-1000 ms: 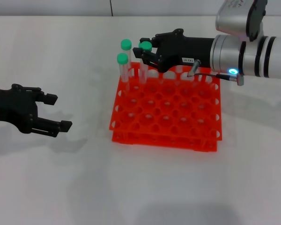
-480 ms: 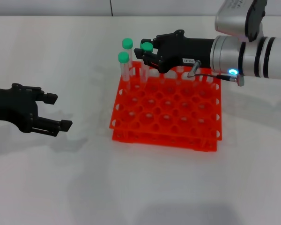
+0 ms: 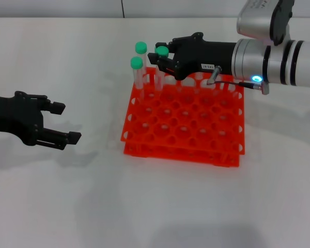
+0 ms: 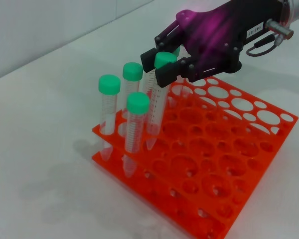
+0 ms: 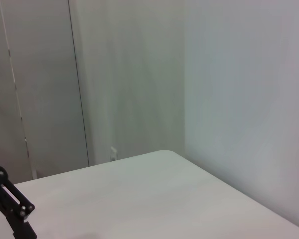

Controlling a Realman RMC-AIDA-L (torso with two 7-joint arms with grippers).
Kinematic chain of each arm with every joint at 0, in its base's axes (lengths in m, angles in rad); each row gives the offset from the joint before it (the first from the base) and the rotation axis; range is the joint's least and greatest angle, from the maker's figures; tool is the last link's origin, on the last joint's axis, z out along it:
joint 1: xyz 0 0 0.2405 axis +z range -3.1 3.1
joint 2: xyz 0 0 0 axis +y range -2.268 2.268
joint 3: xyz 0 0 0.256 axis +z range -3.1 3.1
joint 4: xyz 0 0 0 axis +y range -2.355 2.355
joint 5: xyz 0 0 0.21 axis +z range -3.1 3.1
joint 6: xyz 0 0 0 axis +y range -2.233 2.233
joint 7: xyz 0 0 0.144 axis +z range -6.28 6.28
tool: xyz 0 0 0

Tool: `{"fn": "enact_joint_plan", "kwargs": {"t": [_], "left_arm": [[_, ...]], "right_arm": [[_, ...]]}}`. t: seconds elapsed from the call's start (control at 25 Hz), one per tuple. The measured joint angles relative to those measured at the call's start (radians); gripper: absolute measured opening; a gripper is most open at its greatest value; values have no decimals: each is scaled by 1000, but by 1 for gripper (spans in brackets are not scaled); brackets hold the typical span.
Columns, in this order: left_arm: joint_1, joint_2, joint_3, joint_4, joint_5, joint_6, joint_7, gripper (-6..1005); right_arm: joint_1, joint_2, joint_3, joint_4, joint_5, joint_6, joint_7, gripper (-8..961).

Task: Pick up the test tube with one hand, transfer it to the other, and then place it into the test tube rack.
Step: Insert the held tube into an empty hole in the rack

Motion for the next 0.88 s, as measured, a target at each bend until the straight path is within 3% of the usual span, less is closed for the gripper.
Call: {"fn": "enact_joint_plan", "kwargs": {"t": [0.88], "left_arm": [[0,0,0,0,0,0,5,884]], "right_arm": [[-1,0,0,7,2,0,0,315]]}}
